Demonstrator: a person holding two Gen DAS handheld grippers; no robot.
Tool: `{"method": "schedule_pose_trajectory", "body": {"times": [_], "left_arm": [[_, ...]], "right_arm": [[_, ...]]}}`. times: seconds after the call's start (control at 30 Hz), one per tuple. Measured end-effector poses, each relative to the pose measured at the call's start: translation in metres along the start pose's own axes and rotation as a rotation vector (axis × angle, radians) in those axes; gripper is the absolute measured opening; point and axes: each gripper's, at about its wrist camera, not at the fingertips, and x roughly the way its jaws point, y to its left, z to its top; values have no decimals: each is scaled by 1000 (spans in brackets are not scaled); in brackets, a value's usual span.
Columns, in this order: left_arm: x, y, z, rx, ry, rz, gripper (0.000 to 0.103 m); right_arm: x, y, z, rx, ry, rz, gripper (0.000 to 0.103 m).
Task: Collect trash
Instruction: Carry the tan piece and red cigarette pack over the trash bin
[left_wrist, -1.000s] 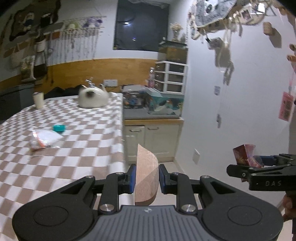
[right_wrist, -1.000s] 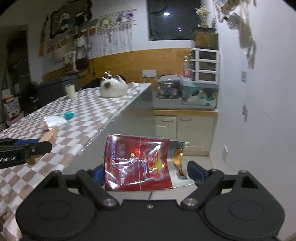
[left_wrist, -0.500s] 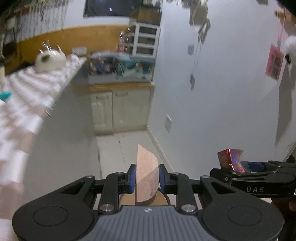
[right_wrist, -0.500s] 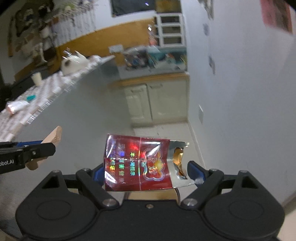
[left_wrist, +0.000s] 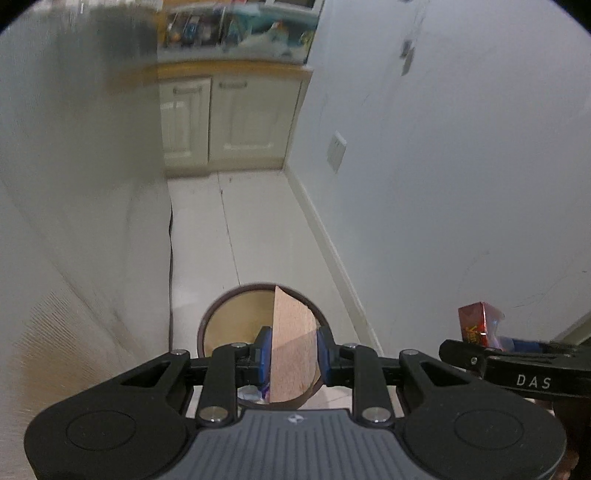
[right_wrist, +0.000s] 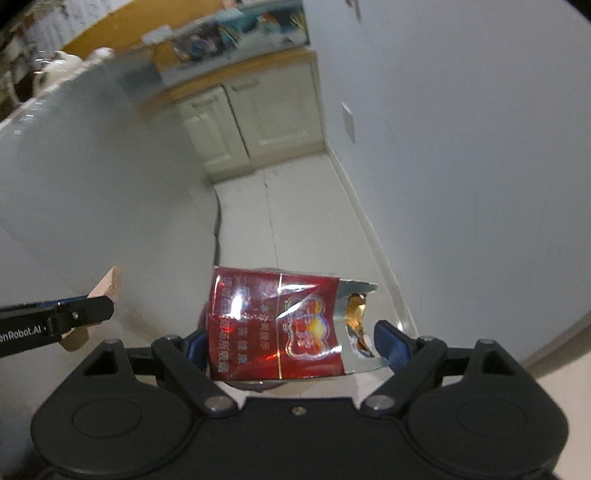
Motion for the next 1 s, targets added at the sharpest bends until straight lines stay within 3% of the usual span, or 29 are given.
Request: {"method": "schedule_pose_trajectory", "body": {"times": [0.2,0.4,0.7,1.0], "left_arm": [[54,28,-13,-56,69,-7,27],[101,56,-16,-101,83,-18,27],[167,80,-25,-186,106,-60,27],[206,92,-27,-195,149,-76,27]], "right_arm": [[54,8,-8,118,84,4,89],[112,23,-19,179,145,14,89],[189,38,-28,132,236,11,89],[232,47,-36,67,304,12,89]]}}
